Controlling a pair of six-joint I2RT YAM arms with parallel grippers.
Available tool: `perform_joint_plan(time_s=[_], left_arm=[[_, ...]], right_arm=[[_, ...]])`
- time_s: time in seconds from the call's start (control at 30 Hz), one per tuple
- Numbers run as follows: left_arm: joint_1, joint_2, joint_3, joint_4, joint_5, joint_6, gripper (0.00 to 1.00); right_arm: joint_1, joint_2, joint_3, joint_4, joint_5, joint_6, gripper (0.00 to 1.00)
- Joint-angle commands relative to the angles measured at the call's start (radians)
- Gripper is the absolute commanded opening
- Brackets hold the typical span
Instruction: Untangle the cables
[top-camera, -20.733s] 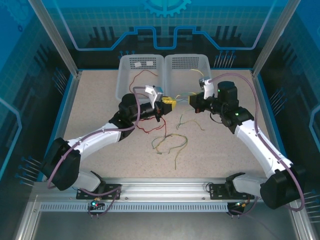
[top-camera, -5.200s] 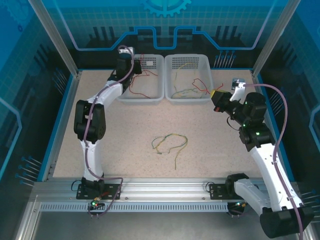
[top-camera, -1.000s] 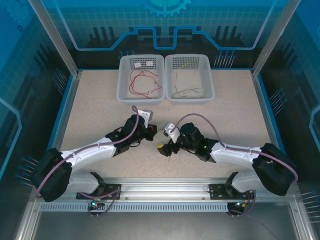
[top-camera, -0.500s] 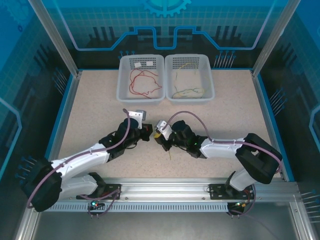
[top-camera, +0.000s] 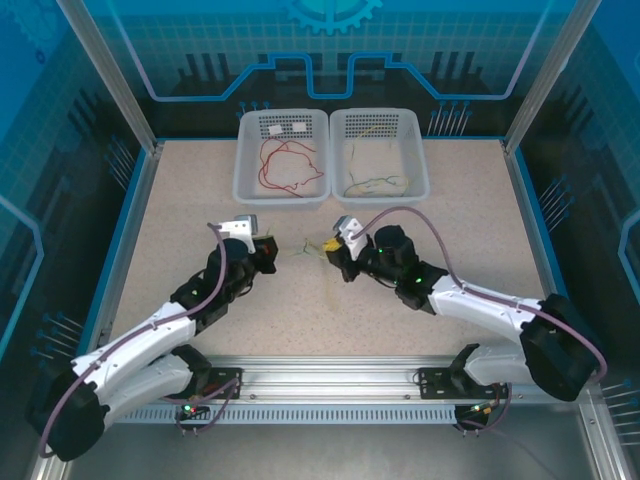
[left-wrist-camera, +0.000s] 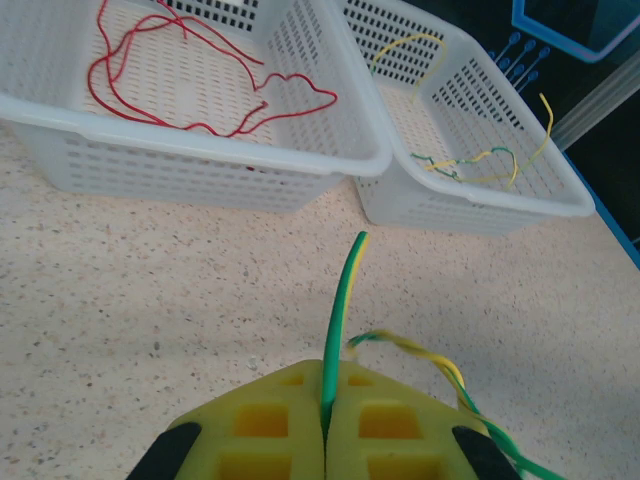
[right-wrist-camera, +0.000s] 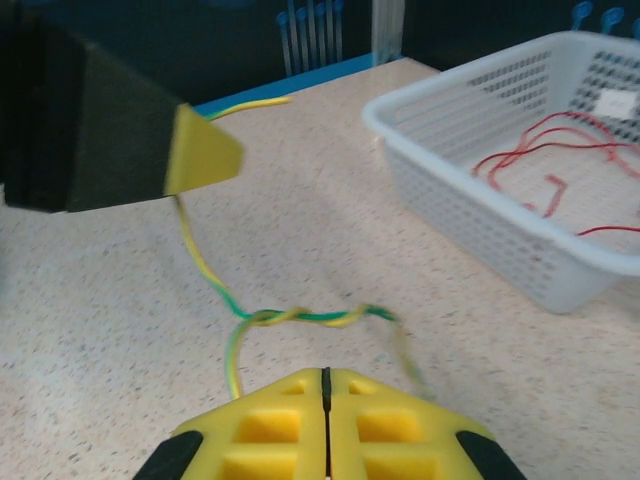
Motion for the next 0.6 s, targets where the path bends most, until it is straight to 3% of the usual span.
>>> perform_joint_plan(time_s=[0.0, 0.13, 0.57], left_arm=[[0.052, -0.044, -0.022, -0.068, -0.092, 0.007, 0.00], [0.085, -0.088, -0.022, -0.100, -0.115, 0.025, 0.00], [0.184, -0.160, -0.013, -0.136, -0.160, 0.057, 0.00]], right_arm=[[-0.088, -0.058, 0.029, -0.105, 0.024, 0.082, 0.00], [-0.187, -0.123, 0.036, -0.169, 0.025, 0.162, 0.00], [-0.399, -0.191, 0.062, -0.304, 0.190, 0.303, 0.00]])
